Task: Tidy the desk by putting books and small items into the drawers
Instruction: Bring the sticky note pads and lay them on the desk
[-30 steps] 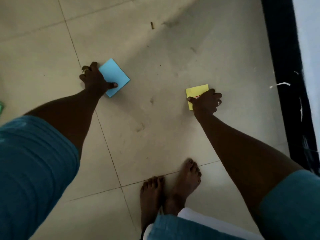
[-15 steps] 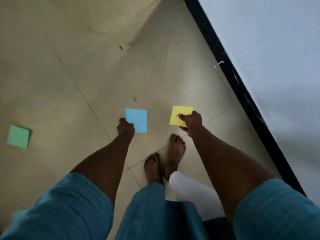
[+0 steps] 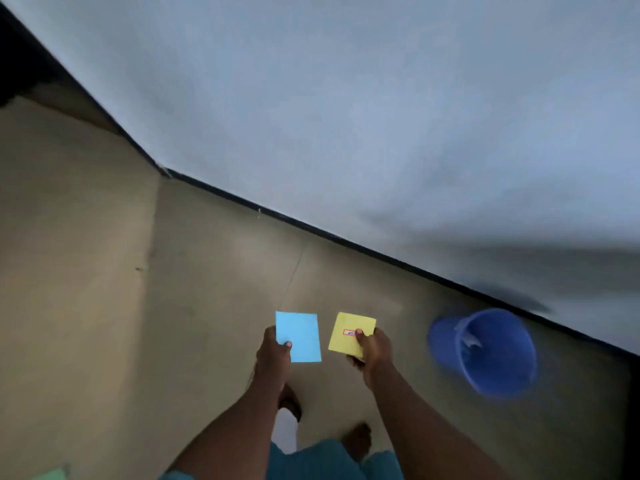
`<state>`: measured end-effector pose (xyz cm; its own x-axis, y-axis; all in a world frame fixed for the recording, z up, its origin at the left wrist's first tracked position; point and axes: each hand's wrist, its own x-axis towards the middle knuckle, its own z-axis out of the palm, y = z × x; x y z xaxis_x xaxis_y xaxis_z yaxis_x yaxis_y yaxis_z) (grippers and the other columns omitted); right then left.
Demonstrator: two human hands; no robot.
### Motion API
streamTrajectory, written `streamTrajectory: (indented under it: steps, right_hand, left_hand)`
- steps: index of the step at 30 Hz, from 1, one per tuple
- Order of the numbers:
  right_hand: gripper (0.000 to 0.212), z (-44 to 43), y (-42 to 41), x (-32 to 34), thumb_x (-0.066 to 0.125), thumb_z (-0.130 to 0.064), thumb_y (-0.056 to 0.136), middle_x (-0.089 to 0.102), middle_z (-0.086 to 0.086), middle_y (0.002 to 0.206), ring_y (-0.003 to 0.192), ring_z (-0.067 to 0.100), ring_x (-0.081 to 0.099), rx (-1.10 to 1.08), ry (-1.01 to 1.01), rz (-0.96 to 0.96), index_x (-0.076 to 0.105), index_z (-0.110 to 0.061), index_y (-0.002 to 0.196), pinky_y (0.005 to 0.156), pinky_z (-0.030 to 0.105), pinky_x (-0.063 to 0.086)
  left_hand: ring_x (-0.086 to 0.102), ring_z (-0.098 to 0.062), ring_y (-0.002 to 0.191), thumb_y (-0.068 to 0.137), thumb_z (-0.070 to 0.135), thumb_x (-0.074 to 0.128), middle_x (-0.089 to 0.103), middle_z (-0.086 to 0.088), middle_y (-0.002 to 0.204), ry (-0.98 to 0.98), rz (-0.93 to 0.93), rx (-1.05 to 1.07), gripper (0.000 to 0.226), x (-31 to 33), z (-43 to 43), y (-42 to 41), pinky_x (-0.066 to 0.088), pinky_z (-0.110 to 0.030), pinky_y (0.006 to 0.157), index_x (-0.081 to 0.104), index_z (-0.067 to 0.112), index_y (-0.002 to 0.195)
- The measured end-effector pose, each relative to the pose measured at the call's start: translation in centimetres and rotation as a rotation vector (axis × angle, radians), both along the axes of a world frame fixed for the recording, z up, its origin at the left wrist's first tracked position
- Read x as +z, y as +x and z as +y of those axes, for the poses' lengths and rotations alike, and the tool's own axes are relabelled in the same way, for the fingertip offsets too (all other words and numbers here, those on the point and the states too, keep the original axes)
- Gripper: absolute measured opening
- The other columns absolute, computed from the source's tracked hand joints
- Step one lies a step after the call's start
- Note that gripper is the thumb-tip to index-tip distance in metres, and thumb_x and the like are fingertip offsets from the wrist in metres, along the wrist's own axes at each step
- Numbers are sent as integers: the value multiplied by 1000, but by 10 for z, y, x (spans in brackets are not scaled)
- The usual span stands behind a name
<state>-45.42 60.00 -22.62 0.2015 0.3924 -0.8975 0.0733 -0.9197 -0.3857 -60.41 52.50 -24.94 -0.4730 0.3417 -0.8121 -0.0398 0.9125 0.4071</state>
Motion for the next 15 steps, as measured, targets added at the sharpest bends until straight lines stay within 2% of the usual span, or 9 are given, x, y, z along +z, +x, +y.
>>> streamTrajectory:
  steps: [1, 3, 5, 7, 10, 12, 15]
  right_hand:
    - [10, 1, 17, 18, 49, -6, 95, 57, 10, 88, 69, 19, 53, -60, 11, 14, 53, -14, 90, 56, 28, 46]
    - [9, 1, 49, 52, 47, -7, 96, 58, 9, 91, 72, 17, 53, -144, 43, 46, 52, -14, 100, 59, 29, 47]
    - [8, 2, 84, 85, 48, -8, 97, 59, 9, 93, 72, 17, 54, -217, 84, 80, 52, -15, 97, 61, 30, 47]
    - [9, 6, 114, 116, 49, -7, 96, 60, 8, 86, 72, 18, 55, -278, 133, 102, 52, -14, 92, 63, 32, 48]
    - [8, 9, 163, 164, 50, -6, 96, 62, 6, 84, 74, 19, 58, -371, 230, 151, 53, -14, 93, 65, 33, 49]
    - [7, 12, 191, 192, 49, -7, 96, 63, 6, 87, 78, 20, 59, -415, 288, 177, 53, -12, 99, 66, 33, 50]
    - [12, 14, 236, 235, 49, -6, 95, 64, 9, 87, 77, 23, 60, -486, 400, 197, 55, -6, 106, 63, 32, 50]
  left_hand:
    - [59, -36, 106, 90, 8, 55, 59, -18, 122, 22, -5, -43, 42, 18, 8, 16, 53, -45, 88, 46, 10, 132]
    - [60, -35, 103, 90, 6, 55, 60, -18, 119, 78, 5, -122, 41, 50, 24, 49, 55, -46, 85, 48, 9, 130]
    - [60, -32, 99, 90, 3, 55, 61, -18, 118, 148, 10, -176, 38, 85, 41, 86, 55, -38, 81, 50, 7, 128]
    - [59, -31, 99, 91, 3, 54, 62, -17, 119, 184, 25, -223, 37, 113, 56, 119, 46, -28, 76, 50, 6, 128]
    - [56, -28, 94, 91, 4, 55, 62, -16, 120, 249, 25, -282, 37, 163, 73, 173, 37, -24, 74, 50, 6, 128]
    - [59, -30, 95, 91, 5, 56, 62, -16, 118, 274, 27, -316, 34, 187, 82, 202, 41, -26, 75, 52, 4, 124]
    - [61, -34, 103, 89, 5, 58, 63, -17, 118, 349, 17, -384, 34, 225, 98, 249, 50, -34, 85, 54, 5, 123]
